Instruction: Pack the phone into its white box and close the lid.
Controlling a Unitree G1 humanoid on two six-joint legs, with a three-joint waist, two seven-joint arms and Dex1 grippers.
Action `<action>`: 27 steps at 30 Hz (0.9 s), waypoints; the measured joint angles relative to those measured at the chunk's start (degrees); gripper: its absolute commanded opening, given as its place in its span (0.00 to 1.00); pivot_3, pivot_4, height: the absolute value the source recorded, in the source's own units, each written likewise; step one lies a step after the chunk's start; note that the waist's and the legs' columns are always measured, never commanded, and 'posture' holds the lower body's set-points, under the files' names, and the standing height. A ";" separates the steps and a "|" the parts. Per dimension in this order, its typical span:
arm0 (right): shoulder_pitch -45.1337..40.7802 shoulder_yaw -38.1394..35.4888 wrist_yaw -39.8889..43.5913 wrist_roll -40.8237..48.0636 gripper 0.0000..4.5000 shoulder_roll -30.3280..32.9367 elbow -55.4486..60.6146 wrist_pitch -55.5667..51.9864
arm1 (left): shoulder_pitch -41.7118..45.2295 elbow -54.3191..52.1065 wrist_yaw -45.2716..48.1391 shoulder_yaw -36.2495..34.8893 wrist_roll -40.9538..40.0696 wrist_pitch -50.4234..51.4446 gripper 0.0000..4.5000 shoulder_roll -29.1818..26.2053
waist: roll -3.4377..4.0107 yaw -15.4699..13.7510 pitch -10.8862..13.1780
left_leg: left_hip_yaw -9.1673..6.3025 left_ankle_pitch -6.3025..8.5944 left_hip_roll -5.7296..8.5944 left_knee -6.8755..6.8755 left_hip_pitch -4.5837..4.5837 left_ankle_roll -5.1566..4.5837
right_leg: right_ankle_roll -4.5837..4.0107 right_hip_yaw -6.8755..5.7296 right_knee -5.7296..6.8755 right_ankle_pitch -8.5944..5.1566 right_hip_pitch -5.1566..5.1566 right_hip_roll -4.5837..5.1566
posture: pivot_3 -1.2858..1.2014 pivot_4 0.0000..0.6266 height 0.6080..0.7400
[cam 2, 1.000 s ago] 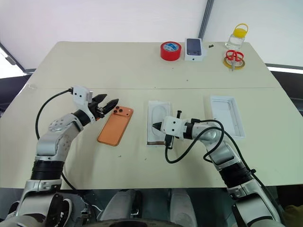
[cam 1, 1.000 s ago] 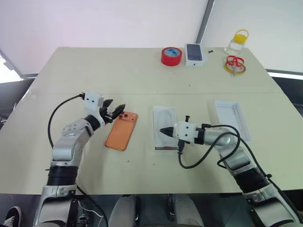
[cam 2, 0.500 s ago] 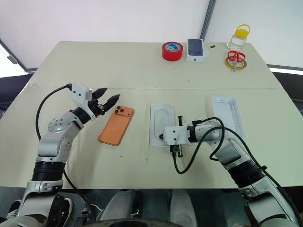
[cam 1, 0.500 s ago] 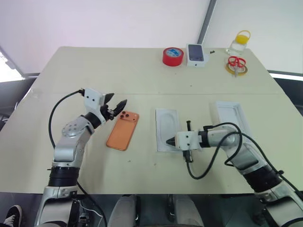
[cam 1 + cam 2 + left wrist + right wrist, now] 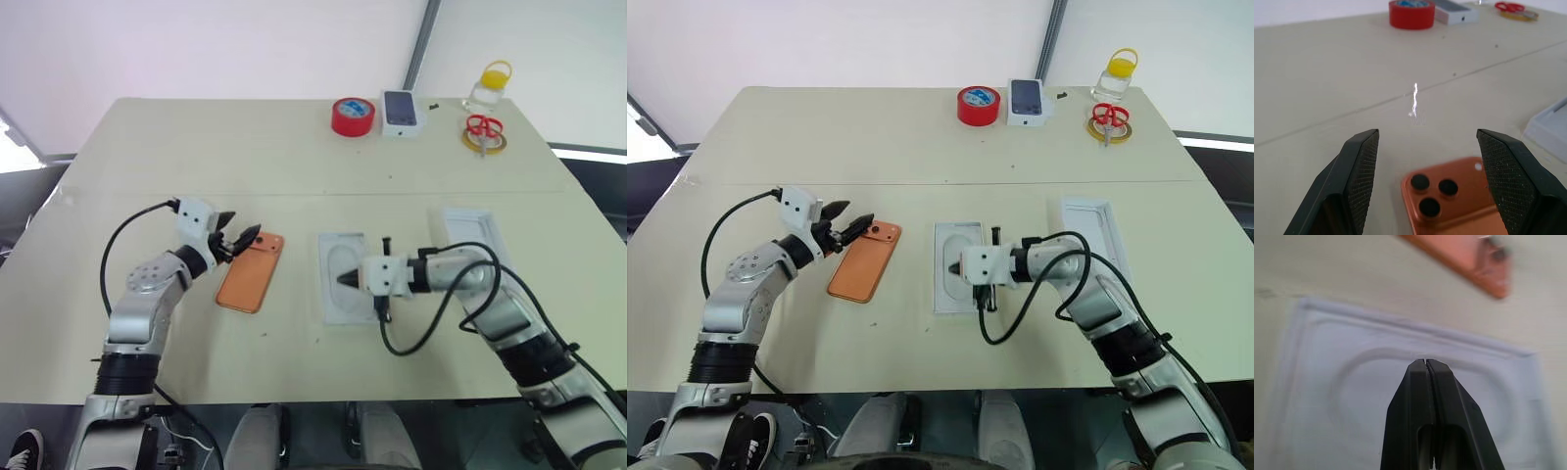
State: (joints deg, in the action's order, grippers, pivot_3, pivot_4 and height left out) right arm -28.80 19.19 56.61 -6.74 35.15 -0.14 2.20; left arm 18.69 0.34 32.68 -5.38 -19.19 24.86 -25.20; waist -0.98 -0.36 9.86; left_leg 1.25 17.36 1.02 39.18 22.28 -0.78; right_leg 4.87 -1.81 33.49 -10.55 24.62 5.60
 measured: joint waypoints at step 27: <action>-15.33 9.85 1.55 -4.09 0.01 -19.29 -17.64 -18.68 | 4.24 6.06 11.87 -4.38 -15.18 33.40 0.74 -10.48 | 0.15 1.15 -0.10 | -0.08 -0.04 0.10 -0.08 -0.37 0.10 | 0.11 0.05 0.56 0.04 -0.11 0.07 | 0.52 0.24 1.00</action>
State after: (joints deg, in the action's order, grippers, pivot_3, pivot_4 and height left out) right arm -44.13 29.03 58.17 -10.84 15.86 -17.78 -16.48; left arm 22.93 6.40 44.55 -9.76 -34.37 58.26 -35.68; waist -0.83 0.79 9.76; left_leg 1.16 17.32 1.12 39.10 21.91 -0.69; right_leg 4.98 -1.76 34.04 -10.51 24.51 5.67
